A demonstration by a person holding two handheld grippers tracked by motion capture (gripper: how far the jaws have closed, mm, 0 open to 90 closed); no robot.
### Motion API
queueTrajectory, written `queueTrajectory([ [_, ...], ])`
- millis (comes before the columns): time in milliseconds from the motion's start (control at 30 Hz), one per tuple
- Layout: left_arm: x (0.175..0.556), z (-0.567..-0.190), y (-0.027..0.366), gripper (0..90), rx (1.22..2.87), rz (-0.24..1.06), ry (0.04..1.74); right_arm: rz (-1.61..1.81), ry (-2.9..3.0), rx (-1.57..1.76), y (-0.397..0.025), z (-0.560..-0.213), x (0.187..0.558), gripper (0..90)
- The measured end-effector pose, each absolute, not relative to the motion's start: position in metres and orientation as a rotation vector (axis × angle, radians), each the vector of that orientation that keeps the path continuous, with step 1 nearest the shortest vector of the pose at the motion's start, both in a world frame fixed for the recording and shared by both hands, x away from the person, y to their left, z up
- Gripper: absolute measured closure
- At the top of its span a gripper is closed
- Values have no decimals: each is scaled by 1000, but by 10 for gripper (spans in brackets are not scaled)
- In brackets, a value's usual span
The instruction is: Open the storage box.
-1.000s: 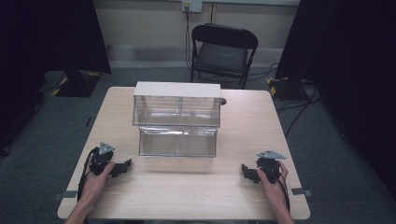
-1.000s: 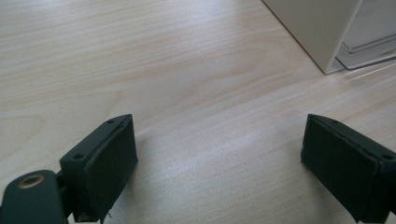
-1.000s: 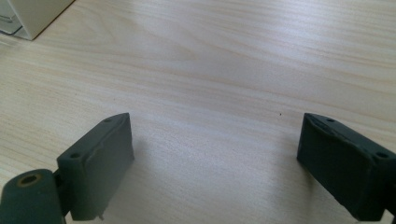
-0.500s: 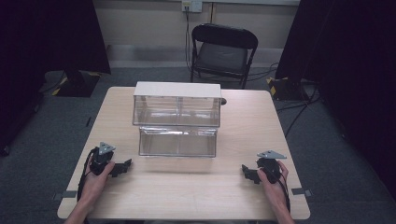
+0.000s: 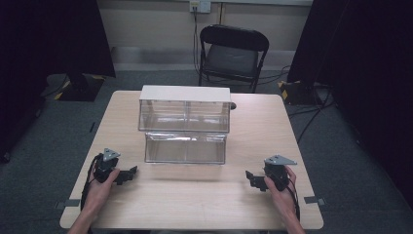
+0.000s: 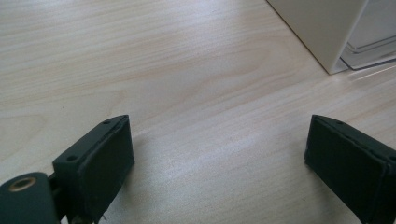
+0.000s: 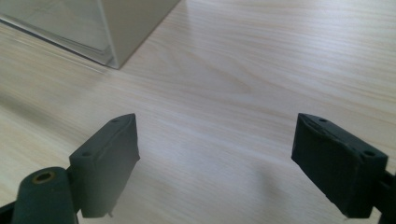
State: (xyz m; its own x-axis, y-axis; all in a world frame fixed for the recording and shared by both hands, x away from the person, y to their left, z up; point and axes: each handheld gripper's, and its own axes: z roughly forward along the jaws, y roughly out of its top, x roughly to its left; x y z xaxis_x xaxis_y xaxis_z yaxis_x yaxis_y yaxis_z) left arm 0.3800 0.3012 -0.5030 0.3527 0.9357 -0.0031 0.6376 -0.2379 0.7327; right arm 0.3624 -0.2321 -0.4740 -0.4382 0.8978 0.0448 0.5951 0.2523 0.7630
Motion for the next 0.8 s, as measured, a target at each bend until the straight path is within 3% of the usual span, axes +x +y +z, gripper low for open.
queueTrajectory([
  [800, 380, -503, 301, 74, 1971, 592, 1366, 1079, 2250, 1207, -184, -460, 359, 143],
])
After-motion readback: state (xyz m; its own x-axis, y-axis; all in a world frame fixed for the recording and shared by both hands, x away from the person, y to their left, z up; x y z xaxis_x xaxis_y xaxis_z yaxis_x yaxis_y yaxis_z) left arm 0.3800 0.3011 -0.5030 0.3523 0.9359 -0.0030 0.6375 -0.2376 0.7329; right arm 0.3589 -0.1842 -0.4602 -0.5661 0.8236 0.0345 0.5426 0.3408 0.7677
